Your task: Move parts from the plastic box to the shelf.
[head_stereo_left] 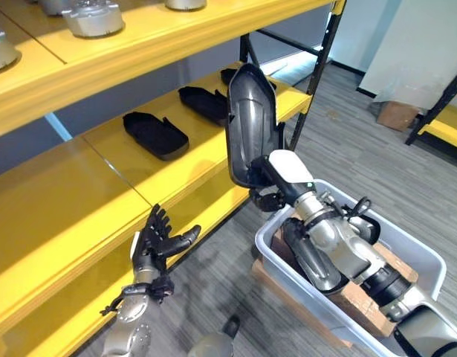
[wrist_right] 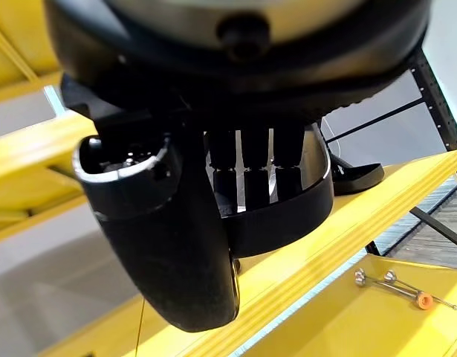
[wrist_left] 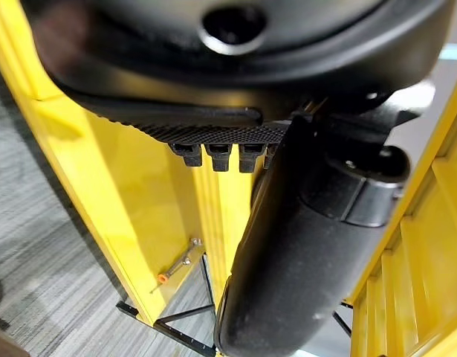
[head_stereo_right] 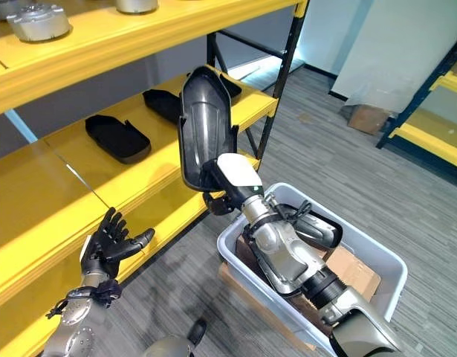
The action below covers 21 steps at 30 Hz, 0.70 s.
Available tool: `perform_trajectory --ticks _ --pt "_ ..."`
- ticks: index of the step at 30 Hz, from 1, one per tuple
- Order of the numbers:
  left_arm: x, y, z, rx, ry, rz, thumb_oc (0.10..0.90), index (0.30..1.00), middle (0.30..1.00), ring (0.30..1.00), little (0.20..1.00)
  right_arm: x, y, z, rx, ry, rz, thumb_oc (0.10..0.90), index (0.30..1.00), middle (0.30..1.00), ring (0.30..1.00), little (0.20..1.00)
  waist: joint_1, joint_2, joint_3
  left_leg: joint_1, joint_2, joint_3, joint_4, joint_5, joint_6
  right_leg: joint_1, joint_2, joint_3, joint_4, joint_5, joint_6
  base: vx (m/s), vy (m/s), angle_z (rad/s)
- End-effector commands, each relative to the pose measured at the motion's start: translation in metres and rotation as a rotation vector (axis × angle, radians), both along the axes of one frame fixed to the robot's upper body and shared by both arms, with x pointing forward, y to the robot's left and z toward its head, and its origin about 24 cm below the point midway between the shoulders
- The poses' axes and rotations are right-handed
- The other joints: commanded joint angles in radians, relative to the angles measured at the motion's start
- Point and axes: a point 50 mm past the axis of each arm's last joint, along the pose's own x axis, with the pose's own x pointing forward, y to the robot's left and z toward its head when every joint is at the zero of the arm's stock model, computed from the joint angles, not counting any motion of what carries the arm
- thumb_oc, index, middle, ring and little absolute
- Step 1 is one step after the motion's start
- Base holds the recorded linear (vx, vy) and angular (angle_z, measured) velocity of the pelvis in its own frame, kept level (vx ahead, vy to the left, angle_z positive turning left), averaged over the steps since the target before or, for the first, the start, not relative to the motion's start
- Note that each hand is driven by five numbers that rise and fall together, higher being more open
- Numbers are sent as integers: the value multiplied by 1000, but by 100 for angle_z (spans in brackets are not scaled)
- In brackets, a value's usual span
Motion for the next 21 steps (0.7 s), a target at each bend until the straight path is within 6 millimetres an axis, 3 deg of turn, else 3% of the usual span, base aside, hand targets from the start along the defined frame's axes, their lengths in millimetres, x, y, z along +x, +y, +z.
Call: perform_trajectory --ticks 1,3,5,8,12,19,20,21 --pt "19 -2 42 46 -220 -20 900 1000 1000 1000 1000 11 12 81 79 -316 59 400 300 300 300 300 -18 7 -47 56 39 -10 -100 -13 23 -14 214 176 -115 26 -5 45 -25 39" --pt "19 -5 41 38 -222 -34 900 1000 1000 1000 1000 9 4 78 97 -306 48 400 300 300 300 300 -39 0 -37 40 18 -45 -71 -12 18 -26 317 265 -176 -2 -10 25 -50 55" --pt "21 -10 40 33 -221 -45 900 1000 1000 1000 1000 4 -6 74 124 -300 37 400 300 300 300 300 -55 -15 -31 20 -17 -92 -40 -17 8 4 381 343 -261 -10 -36 29 -84 63" --pt "14 -10 33 31 -199 -48 900 1000 1000 1000 1000 -1 -17 67 143 -272 23 400 300 300 300 300 -64 -20 -43 33 -22 -118 -57 -11 -12 66 373 326 -328 -9 -42 55 -145 82" --pt "1 -7 21 7 -144 -36 900 1000 1000 1000 1000 -6 -27 67 195 -256 25 400 300 300 300 300 -69 -15 -66 33 4 -127 -54 -7 -42 119 370 294 -417 7 -51 11 -144 29" --pt "-8 -6 11 -10 -104 -26 900 1000 1000 1000 1000 -8 -34 73 238 -270 25 400 300 300 300 300 -55 -4 -28 -25 -15 -151 18 0 -69 135 352 212 -454 12 -60 -62 -109 25" --pt "-7 -6 11 -7 -103 -30 900 1000 1000 1000 1000 -8 -39 75 237 -281 9 400 300 300 300 300 -69 -3 -13 -51 -4 -76 52 -10 -70 120 337 182 -433 9 -58 -226 9 56" --pt "-6 -6 11 -10 -103 -31 900 1000 1000 1000 1000 -8 -43 76 229 -289 -7 400 300 300 300 300 -89 -5 0 -57 36 25 75 -35 -61 108 319 155 -417 5 -56 -224 35 82"
